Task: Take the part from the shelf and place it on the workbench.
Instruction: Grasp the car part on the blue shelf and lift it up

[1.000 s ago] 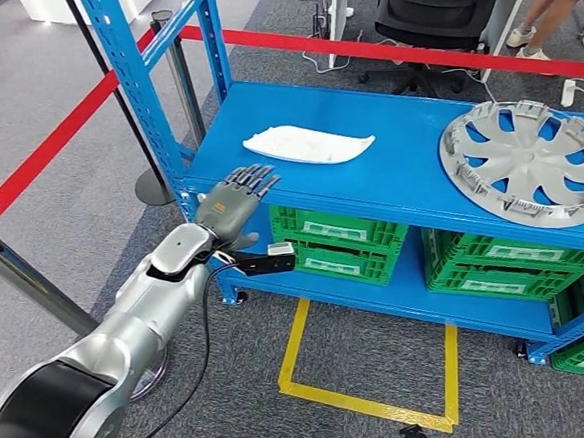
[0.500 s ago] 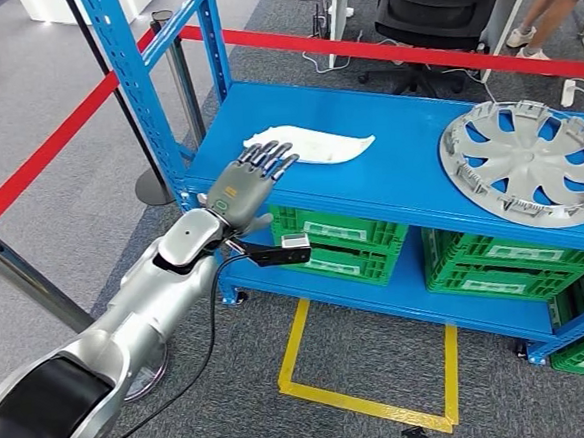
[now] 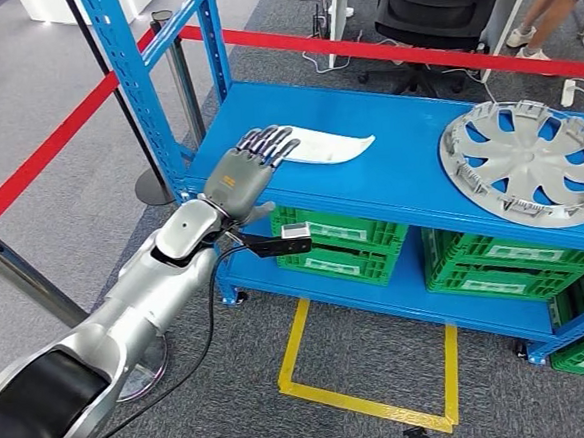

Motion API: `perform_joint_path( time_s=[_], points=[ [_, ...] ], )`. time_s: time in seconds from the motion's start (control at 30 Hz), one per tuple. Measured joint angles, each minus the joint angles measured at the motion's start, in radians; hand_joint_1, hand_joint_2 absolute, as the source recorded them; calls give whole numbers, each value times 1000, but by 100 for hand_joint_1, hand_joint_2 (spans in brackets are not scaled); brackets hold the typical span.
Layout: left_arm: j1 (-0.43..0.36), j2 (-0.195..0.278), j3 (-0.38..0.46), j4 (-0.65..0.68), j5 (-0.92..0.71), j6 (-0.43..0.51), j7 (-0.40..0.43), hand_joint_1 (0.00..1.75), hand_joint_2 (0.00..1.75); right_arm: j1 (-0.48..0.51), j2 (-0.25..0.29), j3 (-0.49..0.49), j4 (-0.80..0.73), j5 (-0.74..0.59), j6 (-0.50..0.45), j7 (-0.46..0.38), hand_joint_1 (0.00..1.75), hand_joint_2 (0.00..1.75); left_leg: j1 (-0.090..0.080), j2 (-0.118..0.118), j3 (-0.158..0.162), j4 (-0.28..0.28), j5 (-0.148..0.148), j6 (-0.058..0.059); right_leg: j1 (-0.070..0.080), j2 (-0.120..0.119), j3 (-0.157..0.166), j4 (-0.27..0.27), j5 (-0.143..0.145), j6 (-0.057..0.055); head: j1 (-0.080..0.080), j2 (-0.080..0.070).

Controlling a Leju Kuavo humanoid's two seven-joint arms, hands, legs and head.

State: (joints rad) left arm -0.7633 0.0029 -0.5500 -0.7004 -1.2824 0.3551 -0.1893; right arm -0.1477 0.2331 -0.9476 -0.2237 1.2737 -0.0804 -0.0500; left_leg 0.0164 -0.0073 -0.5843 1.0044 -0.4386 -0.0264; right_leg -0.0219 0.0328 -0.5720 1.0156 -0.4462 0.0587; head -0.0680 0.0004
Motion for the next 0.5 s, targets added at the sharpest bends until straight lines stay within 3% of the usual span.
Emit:
perform_joint_path(
  time_s=[0.5],
  points=[
    [-65,-4,-28,99,89,-199,-51,0,175,0,0,4,0,-15,-1,0,0,0,0,0,0,0,0,0,0,0,0,0,0,0,0,0]
  ],
)
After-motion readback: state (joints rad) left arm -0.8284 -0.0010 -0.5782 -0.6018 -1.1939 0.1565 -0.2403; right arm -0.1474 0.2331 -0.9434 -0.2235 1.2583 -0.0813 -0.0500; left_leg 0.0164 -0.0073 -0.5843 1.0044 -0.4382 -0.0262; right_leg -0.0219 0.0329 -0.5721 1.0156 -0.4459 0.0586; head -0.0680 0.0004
